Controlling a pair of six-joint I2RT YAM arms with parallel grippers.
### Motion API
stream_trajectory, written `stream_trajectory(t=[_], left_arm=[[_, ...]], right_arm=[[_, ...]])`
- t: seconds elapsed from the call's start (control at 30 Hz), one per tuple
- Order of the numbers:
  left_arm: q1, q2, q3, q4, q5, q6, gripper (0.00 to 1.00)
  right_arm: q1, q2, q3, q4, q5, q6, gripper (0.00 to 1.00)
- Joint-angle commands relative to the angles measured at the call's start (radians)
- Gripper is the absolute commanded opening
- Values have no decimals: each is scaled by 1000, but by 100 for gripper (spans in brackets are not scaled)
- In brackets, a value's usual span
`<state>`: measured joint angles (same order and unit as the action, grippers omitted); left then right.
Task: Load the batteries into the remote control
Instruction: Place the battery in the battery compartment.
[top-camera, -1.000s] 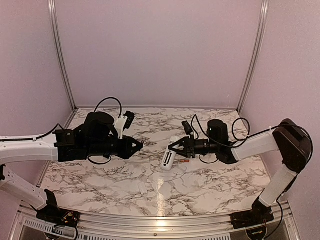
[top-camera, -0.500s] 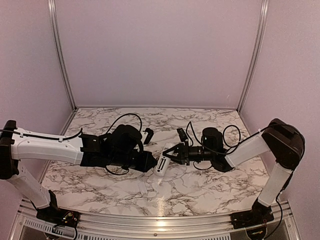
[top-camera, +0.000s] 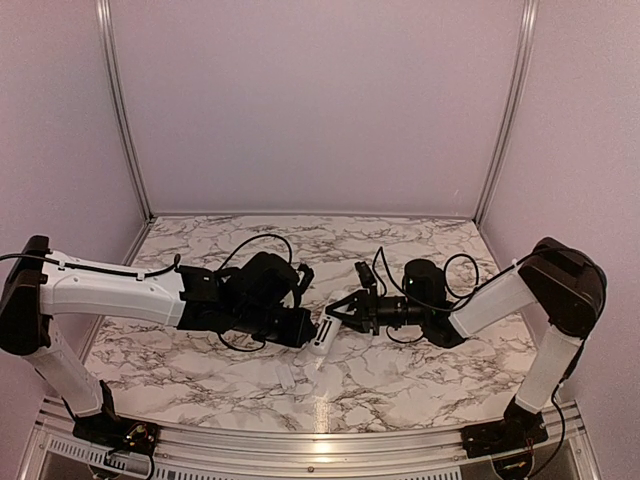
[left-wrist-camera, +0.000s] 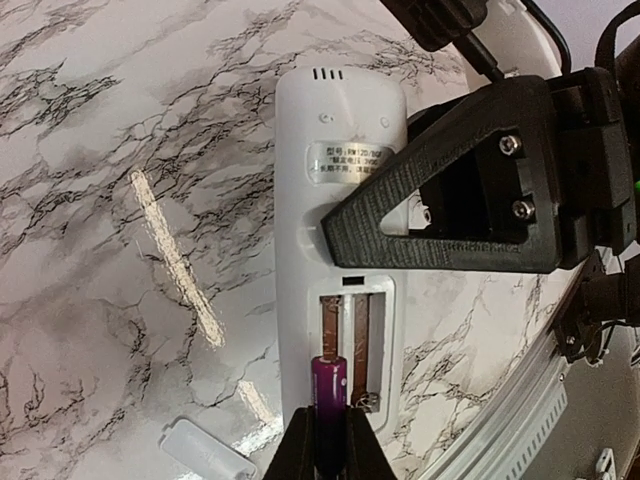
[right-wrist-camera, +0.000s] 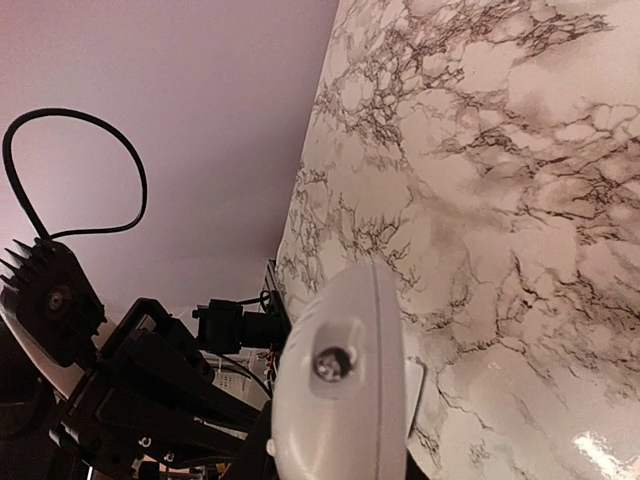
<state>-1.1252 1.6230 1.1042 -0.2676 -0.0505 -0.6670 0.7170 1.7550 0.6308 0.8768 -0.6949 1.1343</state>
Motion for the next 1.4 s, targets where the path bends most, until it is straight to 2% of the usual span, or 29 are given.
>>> stream_trajectory(t=[0.0, 0.77, 0.97, 1.37], left_arm=[[-3, 22, 17, -49, 13, -12, 0], [-5, 83, 88, -144, -11, -32, 0], [-5, 98, 103, -167, -24, -39, 7], [-5, 121, 130, -208, -52, -46, 15]], right_arm=[[12, 24, 3, 64, -1, 29, 0], [32, 92, 31, 145, -2, 75, 0], [32, 93, 31, 160, -8, 86, 0], [32, 104, 16, 201, -11, 111, 0]])
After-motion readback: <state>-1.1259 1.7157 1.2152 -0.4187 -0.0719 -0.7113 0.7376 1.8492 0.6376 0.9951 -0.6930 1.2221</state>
